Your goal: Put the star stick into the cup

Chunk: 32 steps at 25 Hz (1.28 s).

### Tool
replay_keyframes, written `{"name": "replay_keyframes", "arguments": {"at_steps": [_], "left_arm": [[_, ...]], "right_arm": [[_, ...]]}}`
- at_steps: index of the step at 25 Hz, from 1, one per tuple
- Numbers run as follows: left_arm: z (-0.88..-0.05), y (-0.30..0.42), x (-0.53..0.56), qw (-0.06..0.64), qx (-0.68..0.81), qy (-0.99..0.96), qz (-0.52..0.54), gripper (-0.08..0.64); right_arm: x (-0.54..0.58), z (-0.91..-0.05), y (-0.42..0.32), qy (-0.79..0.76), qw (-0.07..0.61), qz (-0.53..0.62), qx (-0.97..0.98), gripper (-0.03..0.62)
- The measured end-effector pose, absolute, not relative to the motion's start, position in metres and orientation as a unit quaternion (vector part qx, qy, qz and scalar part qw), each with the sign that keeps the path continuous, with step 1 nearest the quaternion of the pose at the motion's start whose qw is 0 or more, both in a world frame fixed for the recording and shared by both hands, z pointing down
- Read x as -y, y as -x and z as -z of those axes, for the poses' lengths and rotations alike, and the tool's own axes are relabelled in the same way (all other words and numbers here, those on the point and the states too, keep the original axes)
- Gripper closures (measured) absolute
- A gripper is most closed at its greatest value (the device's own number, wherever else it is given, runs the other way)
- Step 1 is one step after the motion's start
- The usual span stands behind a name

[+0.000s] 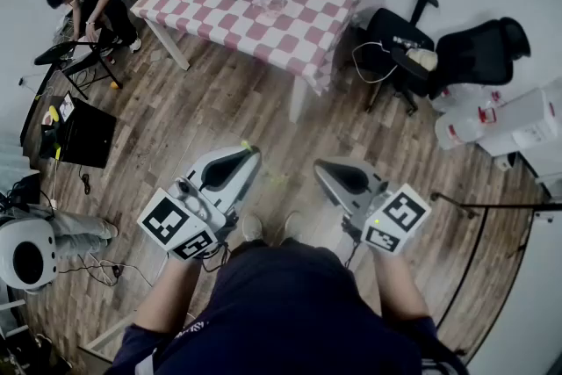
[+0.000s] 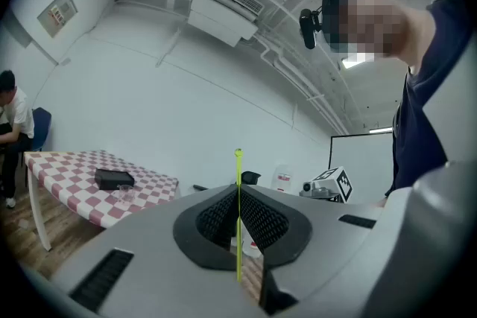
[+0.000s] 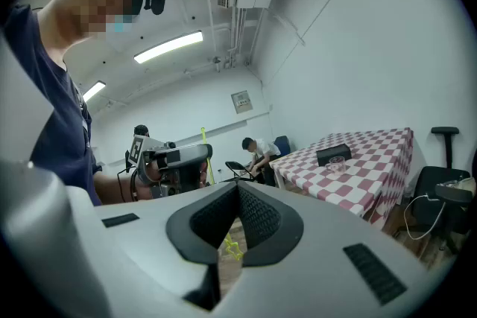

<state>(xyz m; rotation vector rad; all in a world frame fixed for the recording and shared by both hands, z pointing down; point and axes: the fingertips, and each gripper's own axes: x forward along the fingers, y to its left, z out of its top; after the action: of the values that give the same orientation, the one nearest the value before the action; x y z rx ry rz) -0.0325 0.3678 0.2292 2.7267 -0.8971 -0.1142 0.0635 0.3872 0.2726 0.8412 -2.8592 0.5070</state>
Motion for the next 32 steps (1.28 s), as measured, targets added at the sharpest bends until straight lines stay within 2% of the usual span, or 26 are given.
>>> {"name": "replay_keyframes", "arguments": {"at_steps": [32], "left_arm": [[-0.249,-0.039,-0.314,0.134,0.334,-0.933,0.029,0.526]], "right_arm": [[-0.325,-0.297,-0.136,-0.24,0.057,-0.184,0.951,0.575]]}}
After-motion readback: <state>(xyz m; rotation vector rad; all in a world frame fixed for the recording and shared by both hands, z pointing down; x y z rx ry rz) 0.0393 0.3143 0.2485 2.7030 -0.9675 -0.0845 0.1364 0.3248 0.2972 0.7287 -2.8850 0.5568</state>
